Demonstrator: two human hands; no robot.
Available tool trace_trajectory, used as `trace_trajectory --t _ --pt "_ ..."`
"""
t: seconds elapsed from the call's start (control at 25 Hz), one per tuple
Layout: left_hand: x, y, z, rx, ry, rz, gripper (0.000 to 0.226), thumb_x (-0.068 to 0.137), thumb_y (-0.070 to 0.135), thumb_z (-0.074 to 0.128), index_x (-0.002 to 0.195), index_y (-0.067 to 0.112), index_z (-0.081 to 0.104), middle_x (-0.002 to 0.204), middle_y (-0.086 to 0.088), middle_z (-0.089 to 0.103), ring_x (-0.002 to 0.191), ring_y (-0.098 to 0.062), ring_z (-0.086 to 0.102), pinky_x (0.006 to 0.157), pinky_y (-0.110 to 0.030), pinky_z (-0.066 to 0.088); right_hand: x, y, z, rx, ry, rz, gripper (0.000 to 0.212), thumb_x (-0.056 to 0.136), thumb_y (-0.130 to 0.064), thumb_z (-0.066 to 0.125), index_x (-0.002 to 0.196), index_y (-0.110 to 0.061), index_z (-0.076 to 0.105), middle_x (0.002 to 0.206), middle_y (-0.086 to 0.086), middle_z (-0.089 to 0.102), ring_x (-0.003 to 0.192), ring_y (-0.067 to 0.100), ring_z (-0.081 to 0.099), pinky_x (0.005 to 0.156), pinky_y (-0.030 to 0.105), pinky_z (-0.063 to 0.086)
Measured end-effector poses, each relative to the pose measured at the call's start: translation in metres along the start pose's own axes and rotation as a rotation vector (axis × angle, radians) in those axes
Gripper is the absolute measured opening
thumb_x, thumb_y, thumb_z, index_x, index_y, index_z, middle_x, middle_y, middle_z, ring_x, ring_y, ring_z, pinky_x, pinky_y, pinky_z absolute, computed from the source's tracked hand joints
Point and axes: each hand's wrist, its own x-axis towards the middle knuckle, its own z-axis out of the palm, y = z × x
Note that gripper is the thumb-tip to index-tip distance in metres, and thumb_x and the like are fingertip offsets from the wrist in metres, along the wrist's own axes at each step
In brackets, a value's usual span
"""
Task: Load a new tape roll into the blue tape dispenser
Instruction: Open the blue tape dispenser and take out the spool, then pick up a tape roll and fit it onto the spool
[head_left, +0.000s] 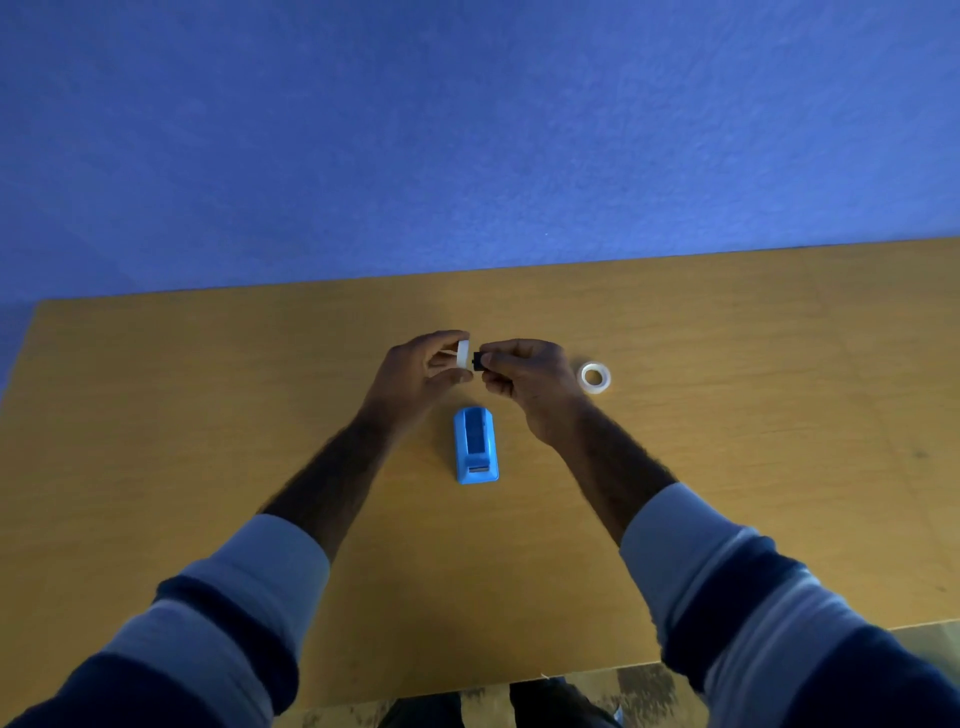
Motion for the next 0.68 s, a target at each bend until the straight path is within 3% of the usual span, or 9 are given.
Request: trace_trajectory --t 0.12,0.24,0.44,0.68 --pt "0.025 -0.006 0.003 0.129 0.009 0.01 0.052 0.086 0.018 0.078 0.135 0.018 0.063 0.123 -0.001 0.068 0.109 -0.012 0.065 0.094 -0.026 0.053 0.008 0.002 -0.004 -0.001 0.06 0.005 0.009 0.09 0.003 0.067 0.093 -0.002 0.073 0.08 0.012 0.071 0.07 0.018 0.061 0.069 0.032 0.055" --pt "0.048 -0.01 0.012 0.293 -0.024 0.019 0.049 0.088 0.021 0.075 0.135 0.018 0.062 0.123 -0.002 0.064 0.107 -0.017 0.062 0.092 -0.035 0.053 0.012 0.006 -0.009 -0.024 0.067 0.013 0.009 0.089 0.001 0.069 0.091 -0.006 0.074 0.081 0.011 0.073 0.071 0.017 0.061 0.073 0.033 0.054" --pt "0.082 -0.025 0.028 0.487 -0.054 -0.065 0.056 0.084 0.027 0.075 0.138 0.023 0.061 0.132 -0.004 0.061 0.122 -0.026 0.058 0.096 -0.038 0.048 0.016 0.014 -0.015 -0.077 0.081 0.013 0.011 0.088 0.002 0.068 0.093 -0.006 0.073 0.084 0.015 0.071 0.068 0.016 0.059 0.066 0.027 0.054" --pt "0.095 -0.036 0.032 0.66 -0.043 -0.022 0.06 0.08 0.032 0.083 0.136 0.02 0.063 0.13 -0.007 0.065 0.117 -0.029 0.06 0.095 -0.039 0.046 0.017 0.015 -0.021 -0.08 0.095 0.031 0.011 0.089 0.001 0.068 0.094 -0.007 0.072 0.086 0.015 0.071 0.066 0.013 0.059 0.062 0.024 0.053"
